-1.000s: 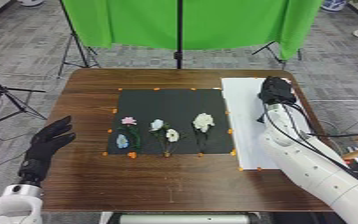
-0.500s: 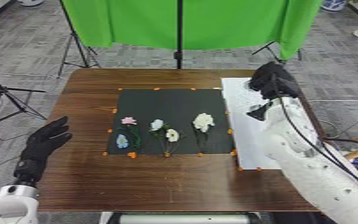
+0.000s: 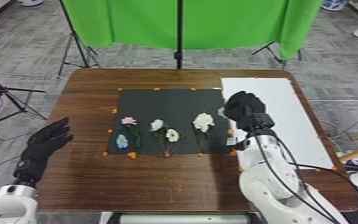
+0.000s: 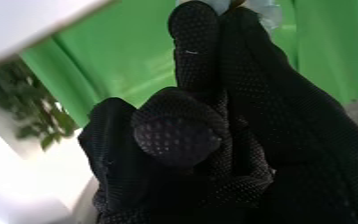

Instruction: Arrange flowers

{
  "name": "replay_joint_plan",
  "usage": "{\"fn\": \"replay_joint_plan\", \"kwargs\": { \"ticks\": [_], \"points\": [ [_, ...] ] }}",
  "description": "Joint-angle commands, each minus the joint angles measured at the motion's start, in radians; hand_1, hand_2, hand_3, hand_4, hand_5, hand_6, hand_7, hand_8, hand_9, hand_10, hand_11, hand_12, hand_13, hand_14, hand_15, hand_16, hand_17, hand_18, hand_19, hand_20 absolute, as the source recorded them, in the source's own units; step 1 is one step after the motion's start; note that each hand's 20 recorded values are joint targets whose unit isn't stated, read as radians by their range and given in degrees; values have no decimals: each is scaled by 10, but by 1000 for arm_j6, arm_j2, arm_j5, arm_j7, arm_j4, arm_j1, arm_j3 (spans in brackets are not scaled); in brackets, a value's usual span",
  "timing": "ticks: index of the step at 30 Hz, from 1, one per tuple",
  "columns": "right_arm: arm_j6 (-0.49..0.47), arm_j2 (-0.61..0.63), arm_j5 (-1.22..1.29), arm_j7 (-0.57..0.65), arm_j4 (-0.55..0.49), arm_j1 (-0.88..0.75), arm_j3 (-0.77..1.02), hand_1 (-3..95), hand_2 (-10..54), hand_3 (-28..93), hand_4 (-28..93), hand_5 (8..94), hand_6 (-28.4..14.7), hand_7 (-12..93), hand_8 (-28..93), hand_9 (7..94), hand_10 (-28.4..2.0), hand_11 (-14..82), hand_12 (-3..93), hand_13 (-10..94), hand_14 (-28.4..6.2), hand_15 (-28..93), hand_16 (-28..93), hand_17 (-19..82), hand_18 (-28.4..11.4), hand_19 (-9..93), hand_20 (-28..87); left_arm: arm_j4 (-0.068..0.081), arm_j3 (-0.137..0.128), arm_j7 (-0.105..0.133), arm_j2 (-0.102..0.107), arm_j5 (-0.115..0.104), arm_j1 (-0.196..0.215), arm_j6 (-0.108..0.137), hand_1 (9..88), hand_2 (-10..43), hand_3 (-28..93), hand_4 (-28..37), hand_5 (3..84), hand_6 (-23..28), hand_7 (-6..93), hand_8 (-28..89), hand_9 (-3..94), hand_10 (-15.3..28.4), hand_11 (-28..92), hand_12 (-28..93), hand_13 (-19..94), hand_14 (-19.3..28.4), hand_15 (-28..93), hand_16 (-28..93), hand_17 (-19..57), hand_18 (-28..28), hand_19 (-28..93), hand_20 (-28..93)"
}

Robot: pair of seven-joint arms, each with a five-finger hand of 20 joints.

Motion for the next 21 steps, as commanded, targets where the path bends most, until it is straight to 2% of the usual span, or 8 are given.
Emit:
{"fn": "replay_joint_plan", "kwargs": {
  "ticks": [1,14,19,21],
  "points": [
    [11,-31,-40,-13,-10,-79,-13,602,-95,589,-187,790,9,256,69,896,-81,94,430,876,-22,626,362,601,-150,932,573,2,-6,-15,-3,-4,6,-12,381,35,636,-67,353,29,131,-73,304,109,221,128,309,159,270,-6,97,151,241,223],
    [-6,-48,-31,-26,-9,-114,0,560,-95,588,-173,770,3,251,60,875,-88,80,415,868,-27,624,363,594,-153,932,569,5,-6,-24,2,-4,0,-29,371,38,641,-77,355,30,124,-70,307,110,217,129,309,160,266,-3,91,151,231,217],
    [-20,-49,-15,-36,-13,-120,3,532,-95,571,-154,753,-4,221,66,838,-104,139,339,866,-28,618,360,590,-153,932,566,4,-9,-27,2,-2,2,-37,370,38,640,-77,355,29,122,-68,308,111,214,130,308,159,264,-3,90,151,228,216],
    [-23,-50,-16,-39,-11,-119,2,505,-95,585,-153,745,-9,198,67,822,-114,173,282,871,-25,609,352,591,-151,932,561,5,-9,-26,1,-1,0,-39,369,36,642,-76,354,28,122,-68,308,110,213,130,308,159,263,-3,89,150,227,216]
  ]
}}
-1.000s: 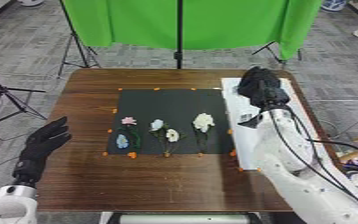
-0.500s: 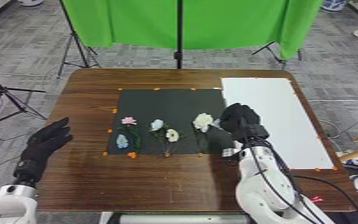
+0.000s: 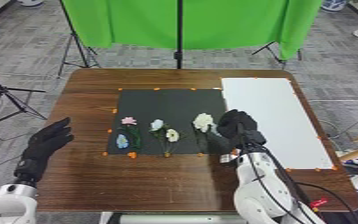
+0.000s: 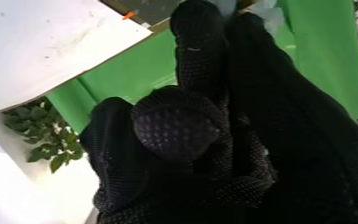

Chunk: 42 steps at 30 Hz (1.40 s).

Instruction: Arrange flowers

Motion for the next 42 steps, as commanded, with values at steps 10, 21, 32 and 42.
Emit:
{"fn": "replay_joint_plan", "kwargs": {
  "ticks": [10,21,32,42],
  "points": [
    [-53,-4,23,-16,-14,-16,9,433,-95,655,-167,715,-6,184,2,805,-131,186,200,883,-18,582,361,594,-152,932,557,6,-6,-13,-3,1,-2,-26,369,34,642,-76,353,28,121,-68,308,109,210,133,308,159,262,-1,86,152,224,216],
    [-98,2,42,-4,-27,-26,34,391,-95,669,-167,681,-3,179,-95,783,-140,162,186,886,-21,561,361,592,-154,932,556,4,-12,-17,-8,0,3,-30,370,33,642,-76,351,26,122,-68,309,109,209,133,307,160,260,0,81,154,223,215],
    [38,90,389,-149,-167,-149,285,383,-95,668,-163,679,-4,180,-92,759,-132,173,198,863,-36,552,363,558,-161,932,541,0,-16,3,2,0,3,-21,371,34,638,-75,352,26,123,-68,314,111,210,135,312,162,262,1,85,153,223,214],
    [-354,4,1668,-816,-137,-323,635,137,-13,722,-142,537,-21,110,-69,530,-172,73,185,494,-178,175,305,219,-190,355,390,-27,-55,43,-3,36,7,-108,370,31,640,-76,393,36,124,-69,369,125,226,133,330,170,267,-5,95,146,209,209]
  ]
}}
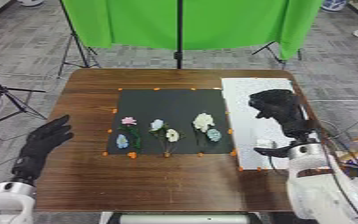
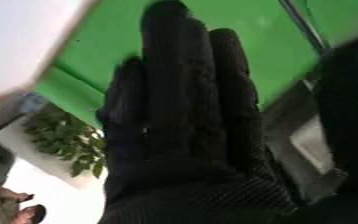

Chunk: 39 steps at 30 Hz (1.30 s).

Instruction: Arrange flowers

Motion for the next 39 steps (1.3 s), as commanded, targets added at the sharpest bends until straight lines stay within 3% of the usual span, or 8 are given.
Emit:
{"fn": "replay_joint_plan", "kwargs": {
  "ticks": [1,7,13,19,25,30,33,39],
  "points": [
    [-329,-58,1126,-466,71,-83,130,113,-10,733,-142,488,-12,93,-68,474,-162,58,177,442,-177,131,307,203,-186,265,354,-30,-40,30,-10,35,16,-101,370,30,639,-76,403,38,122,-69,381,127,227,132,334,171,267,-6,97,145,206,209],
    [-309,-152,1055,-577,101,-83,89,18,-13,791,-172,341,12,68,-78,343,-137,21,121,255,-135,27,206,124,-158,69,249,-56,-37,41,-30,72,-3,-160,369,20,639,-77,429,40,119,-67,414,134,231,132,352,176,265,-7,99,141,188,205],
    [-310,-205,900,-571,109,-131,118,-2,-12,799,-182,333,14,70,-82,335,-135,22,106,222,-116,9,157,102,-148,58,221,-71,-9,35,-59,138,-50,-214,368,18,634,-80,437,41,117,-65,426,134,228,133,360,176,261,-8,100,139,170,204],
    [-272,-225,784,-550,111,-171,146,-3,-10,797,-183,340,14,71,-82,334,-135,23,105,204,-116,5,143,90,-143,54,216,-91,8,20,-106,191,-86,-286,366,16,631,-80,439,42,112,-64,431,135,226,134,362,175,253,-10,99,136,150,199],
    [-216,-238,798,-467,102,-159,119,-1,-3,784,-186,338,13,68,-83,325,-135,21,105,174,-125,-8,138,52,-132,58,207,-92,45,53,-152,212,-134,-262,364,16,626,-82,441,44,106,-62,432,136,220,133,358,173,230,-10,94,132,129,189],
    [-251,-235,835,-454,120,-129,80,-1,16,758,-185,328,7,62,-79,317,-141,19,107,161,-139,-15,147,38,-133,74,201,-108,33,53,-177,230,-118,-269,361,16,627,-84,442,44,104,-60,433,136,217,135,358,173,226,-6,94,131,123,188],
    [-252,-241,840,-460,119,-134,85,-1,18,755,-181,329,6,60,-77,316,-141,18,108,168,-143,-14,152,41,-137,82,199,-101,47,52,-194,233,-132,-269,361,16,627,-85,442,45,104,-60,435,136,217,136,359,173,226,-4,94,130,120,187],
    [-282,-238,863,-433,120,-147,86,1,18,758,-177,337,5,64,-76,326,-145,22,111,189,-152,-1,163,56,-149,97,202,-115,16,52,-195,233,-108,-279,359,16,626,-84,444,45,102,-60,438,137,215,137,360,173,226,-2,92,131,119,188]
  ]
}}
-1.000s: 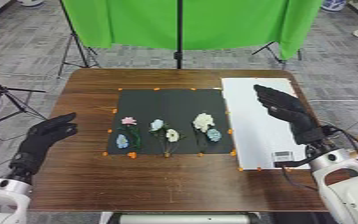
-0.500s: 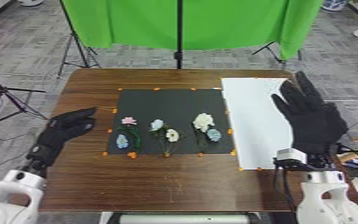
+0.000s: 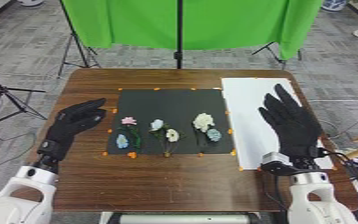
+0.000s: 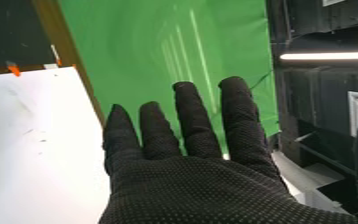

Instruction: Arrange flowers

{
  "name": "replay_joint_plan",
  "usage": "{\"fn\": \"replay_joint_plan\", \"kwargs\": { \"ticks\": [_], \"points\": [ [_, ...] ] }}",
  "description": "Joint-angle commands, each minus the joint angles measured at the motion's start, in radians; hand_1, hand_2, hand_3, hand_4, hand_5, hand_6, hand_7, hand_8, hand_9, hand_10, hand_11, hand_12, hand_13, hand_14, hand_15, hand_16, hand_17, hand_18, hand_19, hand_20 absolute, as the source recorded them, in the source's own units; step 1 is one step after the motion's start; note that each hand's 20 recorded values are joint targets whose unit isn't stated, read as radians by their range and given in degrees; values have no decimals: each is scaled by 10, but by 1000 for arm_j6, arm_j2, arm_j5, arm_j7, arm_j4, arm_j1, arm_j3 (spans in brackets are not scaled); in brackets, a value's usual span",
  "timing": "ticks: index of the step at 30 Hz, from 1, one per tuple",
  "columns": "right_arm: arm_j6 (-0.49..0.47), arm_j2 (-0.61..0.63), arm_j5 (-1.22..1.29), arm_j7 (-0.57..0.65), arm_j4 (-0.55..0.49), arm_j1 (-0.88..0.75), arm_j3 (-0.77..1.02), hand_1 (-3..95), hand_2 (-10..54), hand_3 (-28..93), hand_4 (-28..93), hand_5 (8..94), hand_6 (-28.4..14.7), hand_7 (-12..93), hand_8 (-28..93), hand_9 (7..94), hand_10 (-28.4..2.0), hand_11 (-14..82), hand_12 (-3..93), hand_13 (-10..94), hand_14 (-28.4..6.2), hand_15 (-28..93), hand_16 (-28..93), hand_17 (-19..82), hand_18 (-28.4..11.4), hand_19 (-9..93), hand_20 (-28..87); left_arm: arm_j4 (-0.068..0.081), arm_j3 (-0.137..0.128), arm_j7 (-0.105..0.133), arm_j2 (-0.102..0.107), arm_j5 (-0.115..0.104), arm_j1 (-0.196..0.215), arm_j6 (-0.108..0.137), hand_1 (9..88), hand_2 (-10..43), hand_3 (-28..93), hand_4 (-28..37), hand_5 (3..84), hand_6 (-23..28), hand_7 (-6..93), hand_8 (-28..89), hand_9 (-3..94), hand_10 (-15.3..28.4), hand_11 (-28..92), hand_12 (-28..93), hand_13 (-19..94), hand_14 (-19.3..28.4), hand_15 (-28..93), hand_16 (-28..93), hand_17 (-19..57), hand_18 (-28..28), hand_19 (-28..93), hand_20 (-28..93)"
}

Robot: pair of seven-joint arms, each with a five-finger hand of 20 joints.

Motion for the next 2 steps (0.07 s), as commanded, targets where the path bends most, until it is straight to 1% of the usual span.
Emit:
{"fn": "replay_joint_plan", "kwargs": {
  "ticks": [1,2],
  "points": [
    [-41,-10,-4,10,-6,-21,4,1,18,757,-176,338,4,65,-76,326,-145,22,111,190,-153,1,166,55,-150,100,203,-16,-28,-1,-18,4,32,-1,359,15,626,-85,444,45,102,-60,438,137,215,137,361,173,226,-2,92,131,119,188],
    [-35,-9,-8,8,-5,-23,6,3,18,757,-175,340,3,65,-76,327,-146,22,112,190,-154,1,166,56,-151,101,203,-14,-30,-1,-19,2,32,2,359,15,626,-85,443,45,102,-60,438,137,215,137,364,174,227,-2,92,131,118,187]
  ]
}}
